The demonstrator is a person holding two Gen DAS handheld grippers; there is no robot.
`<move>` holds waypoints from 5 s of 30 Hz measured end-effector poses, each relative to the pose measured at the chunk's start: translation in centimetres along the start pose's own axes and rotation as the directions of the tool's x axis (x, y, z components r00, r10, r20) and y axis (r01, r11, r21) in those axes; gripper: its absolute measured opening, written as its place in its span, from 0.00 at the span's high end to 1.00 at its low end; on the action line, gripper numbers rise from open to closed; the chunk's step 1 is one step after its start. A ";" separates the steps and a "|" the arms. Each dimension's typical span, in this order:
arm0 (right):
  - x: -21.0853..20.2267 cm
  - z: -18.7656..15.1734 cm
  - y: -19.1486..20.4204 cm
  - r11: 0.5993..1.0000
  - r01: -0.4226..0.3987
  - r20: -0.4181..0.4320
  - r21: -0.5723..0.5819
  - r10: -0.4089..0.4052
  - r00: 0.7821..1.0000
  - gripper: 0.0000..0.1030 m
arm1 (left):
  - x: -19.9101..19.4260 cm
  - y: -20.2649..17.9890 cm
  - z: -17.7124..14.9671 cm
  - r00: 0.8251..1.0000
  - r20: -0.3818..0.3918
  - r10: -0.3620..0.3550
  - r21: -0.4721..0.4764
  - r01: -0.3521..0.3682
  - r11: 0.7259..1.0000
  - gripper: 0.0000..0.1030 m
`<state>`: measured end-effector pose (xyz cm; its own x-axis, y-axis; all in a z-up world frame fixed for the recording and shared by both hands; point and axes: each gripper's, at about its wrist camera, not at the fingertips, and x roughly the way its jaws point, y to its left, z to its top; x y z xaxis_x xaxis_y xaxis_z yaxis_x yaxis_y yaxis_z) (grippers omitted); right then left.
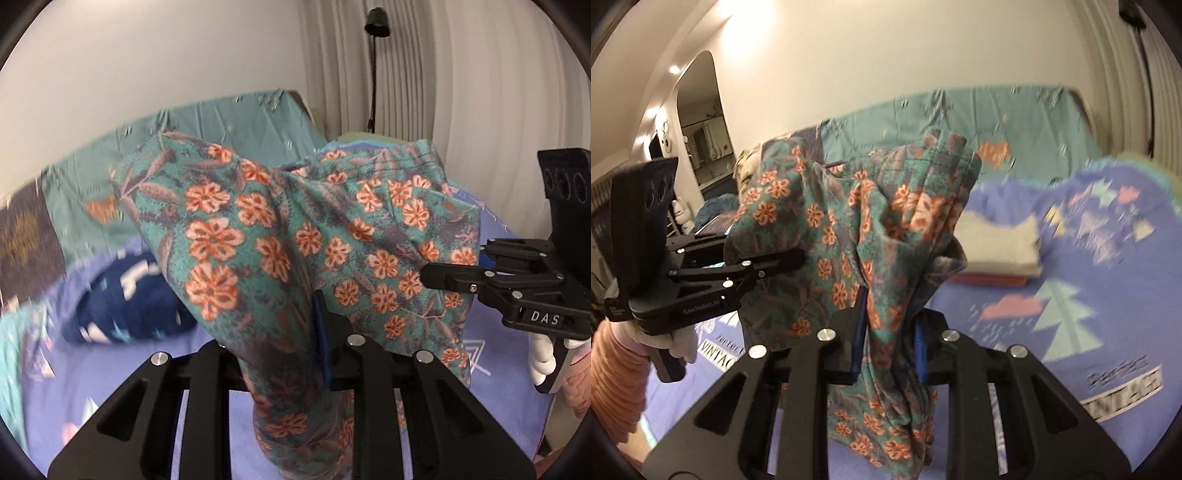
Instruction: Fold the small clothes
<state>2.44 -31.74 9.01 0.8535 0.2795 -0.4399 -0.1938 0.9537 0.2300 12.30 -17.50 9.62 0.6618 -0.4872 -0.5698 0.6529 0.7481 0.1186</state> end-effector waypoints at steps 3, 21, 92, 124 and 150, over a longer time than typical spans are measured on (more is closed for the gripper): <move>-1.0 1.5 0.0 0.999 0.040 0.051 -0.024 -0.039 0.998 0.80 | 0.1 -0.5 2.3 1.000 0.015 0.017 0.033 -0.017 0.999 0.78; 2.7 10.0 -5.5 0.981 0.176 0.130 -0.076 -0.166 0.978 0.80 | 2.9 -0.3 8.5 0.994 0.092 0.062 0.075 -0.069 0.995 0.78; -9.0 -4.4 -2.7 0.865 0.468 0.020 0.181 -0.479 0.877 0.02 | -15.5 -10.5 -6.7 0.958 0.091 0.273 -0.154 -0.257 0.954 0.01; -13.4 -7.4 2.8 0.875 0.452 -0.027 0.175 -0.455 0.890 0.02 | -21.8 -12.3 -11.5 0.975 0.042 0.219 -0.190 -0.208 0.960 0.01; -12.2 -7.6 2.5 0.869 0.465 -0.055 0.170 -0.462 0.885 0.02 | -20.6 -12.4 -11.8 0.981 0.004 0.194 -0.185 -0.190 0.964 0.01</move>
<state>-12.14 -31.96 8.37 0.8183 -0.1874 -0.5434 0.3103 0.9398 0.1431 -13.80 -11.45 10.33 0.7770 -0.3349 -0.5330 0.4359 0.8972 0.0717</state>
